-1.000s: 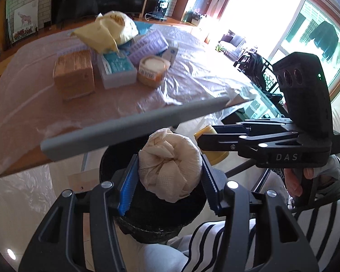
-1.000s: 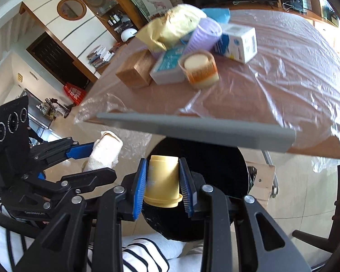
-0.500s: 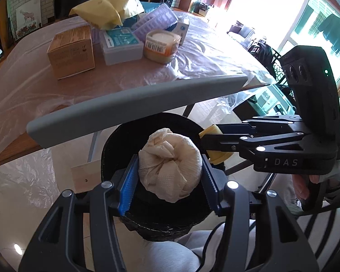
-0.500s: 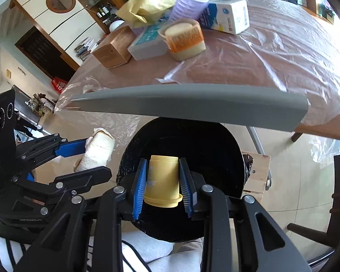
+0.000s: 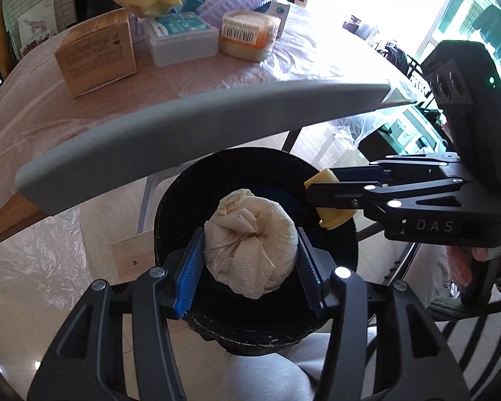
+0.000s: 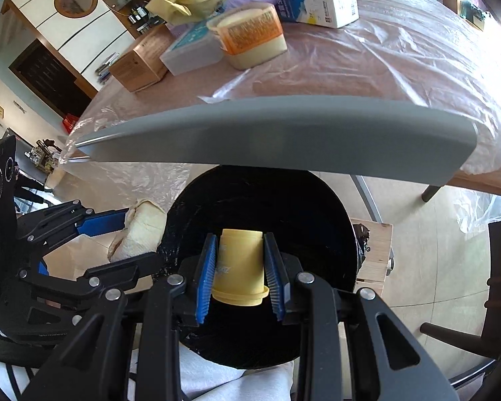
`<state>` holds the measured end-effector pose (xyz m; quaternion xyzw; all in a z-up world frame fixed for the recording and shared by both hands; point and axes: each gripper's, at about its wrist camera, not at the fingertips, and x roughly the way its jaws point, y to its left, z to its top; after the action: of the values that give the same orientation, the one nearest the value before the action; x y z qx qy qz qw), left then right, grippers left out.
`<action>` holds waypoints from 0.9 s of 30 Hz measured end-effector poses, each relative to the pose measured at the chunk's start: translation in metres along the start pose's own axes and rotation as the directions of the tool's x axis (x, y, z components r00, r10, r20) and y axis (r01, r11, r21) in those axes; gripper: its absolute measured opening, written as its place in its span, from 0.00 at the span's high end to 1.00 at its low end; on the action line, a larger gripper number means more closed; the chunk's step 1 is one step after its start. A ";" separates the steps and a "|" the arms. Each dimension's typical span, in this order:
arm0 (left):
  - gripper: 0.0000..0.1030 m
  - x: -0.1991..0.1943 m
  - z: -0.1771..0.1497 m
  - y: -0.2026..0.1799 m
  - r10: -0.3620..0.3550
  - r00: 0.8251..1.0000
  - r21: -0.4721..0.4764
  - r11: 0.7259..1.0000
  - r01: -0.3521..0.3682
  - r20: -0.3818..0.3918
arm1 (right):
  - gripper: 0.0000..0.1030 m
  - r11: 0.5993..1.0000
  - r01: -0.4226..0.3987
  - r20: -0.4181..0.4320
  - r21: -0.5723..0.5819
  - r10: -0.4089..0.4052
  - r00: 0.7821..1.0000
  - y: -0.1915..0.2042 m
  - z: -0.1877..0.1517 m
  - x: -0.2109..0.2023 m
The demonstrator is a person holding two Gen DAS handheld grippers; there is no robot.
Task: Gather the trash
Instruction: 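Carry the cloth bundle and yellow cup with both tools over the black bin, then open both tools to drop the bundle and cup into the bin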
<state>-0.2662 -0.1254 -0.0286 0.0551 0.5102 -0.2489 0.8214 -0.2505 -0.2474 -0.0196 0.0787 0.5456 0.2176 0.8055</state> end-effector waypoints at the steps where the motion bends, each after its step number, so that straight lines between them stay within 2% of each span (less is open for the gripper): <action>1: 0.48 0.002 0.000 0.000 -0.001 1.000 0.001 1.000 0.001 -0.003 | 0.72 1.000 0.003 -0.003 0.001 -0.003 1.000 0.000 0.000 0.002; 20: 0.48 0.017 0.001 -0.001 0.022 0.999 0.034 0.999 -0.021 -0.035 | 0.72 0.998 0.054 -0.045 0.026 -0.053 0.998 -0.001 -0.006 0.022; 21: 0.46 0.018 0.001 0.000 0.018 0.999 0.028 0.999 -0.017 -0.033 | 0.68 0.998 0.057 -0.044 0.032 -0.056 0.997 -0.002 -0.006 0.021; 22: 0.38 0.018 0.001 0.002 0.016 0.999 0.021 1.000 -0.015 -0.035 | 0.63 0.998 0.058 -0.042 0.038 -0.056 0.998 -0.002 -0.006 0.021; 23: 0.34 0.018 0.002 0.003 0.017 0.999 0.017 1.000 -0.017 -0.033 | 0.54 0.998 0.057 -0.039 0.041 -0.055 0.998 -0.003 -0.007 0.020; 24: 0.29 0.017 0.002 0.004 0.018 0.999 0.013 1.000 -0.018 -0.027 | 0.51 0.997 0.060 -0.029 0.041 -0.059 0.998 -0.003 -0.007 0.018; 27: 0.27 0.015 0.002 0.006 0.015 1.000 0.012 1.000 -0.015 -0.028 | 0.50 0.997 0.067 -0.027 0.041 -0.066 0.997 -0.004 -0.008 0.016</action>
<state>-0.2563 -0.1265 -0.0419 0.0672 0.5196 -0.2450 0.8158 -0.2519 -0.2448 -0.0374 0.0747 0.5626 0.1804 0.8033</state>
